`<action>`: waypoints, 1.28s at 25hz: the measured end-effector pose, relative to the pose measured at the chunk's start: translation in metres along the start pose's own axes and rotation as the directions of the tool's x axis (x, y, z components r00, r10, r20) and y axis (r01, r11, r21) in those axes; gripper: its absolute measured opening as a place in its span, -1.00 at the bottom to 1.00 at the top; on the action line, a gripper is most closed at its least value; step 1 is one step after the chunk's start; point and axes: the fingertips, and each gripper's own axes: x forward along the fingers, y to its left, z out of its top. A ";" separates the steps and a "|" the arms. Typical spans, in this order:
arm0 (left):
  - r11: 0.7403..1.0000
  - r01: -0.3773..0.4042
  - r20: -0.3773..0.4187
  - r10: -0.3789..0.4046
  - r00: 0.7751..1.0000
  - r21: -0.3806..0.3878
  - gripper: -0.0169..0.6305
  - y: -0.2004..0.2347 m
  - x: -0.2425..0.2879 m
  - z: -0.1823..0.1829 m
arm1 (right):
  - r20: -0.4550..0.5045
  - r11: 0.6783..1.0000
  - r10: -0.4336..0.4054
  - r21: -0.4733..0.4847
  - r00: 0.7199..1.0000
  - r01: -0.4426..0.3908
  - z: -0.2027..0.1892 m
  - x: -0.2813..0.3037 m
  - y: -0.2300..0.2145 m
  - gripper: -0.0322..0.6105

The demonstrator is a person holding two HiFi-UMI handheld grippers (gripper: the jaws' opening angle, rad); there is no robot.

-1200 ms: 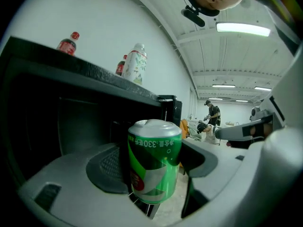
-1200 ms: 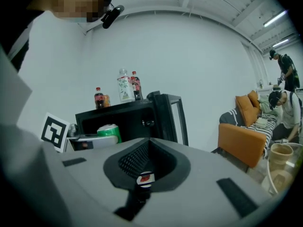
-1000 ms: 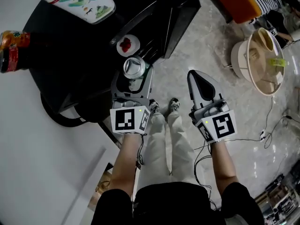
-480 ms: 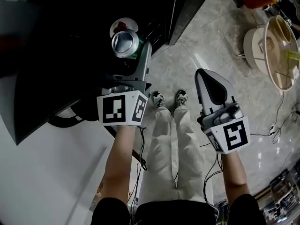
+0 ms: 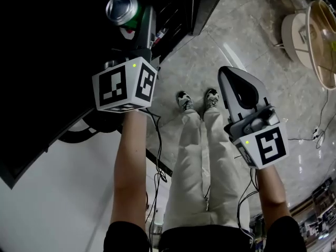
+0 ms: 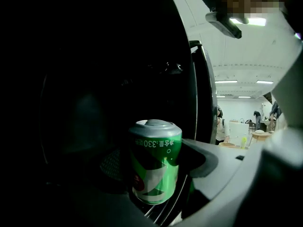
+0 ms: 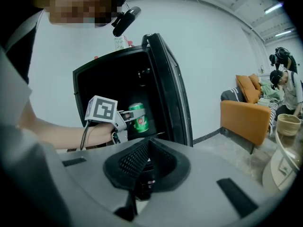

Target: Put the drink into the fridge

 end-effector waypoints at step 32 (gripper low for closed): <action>0.996 0.057 -0.026 -0.056 0.998 0.066 0.09 0.026 0.081 -0.023 | -0.030 0.999 0.021 0.049 0.999 -0.019 -0.006 0.026 0.017 -0.86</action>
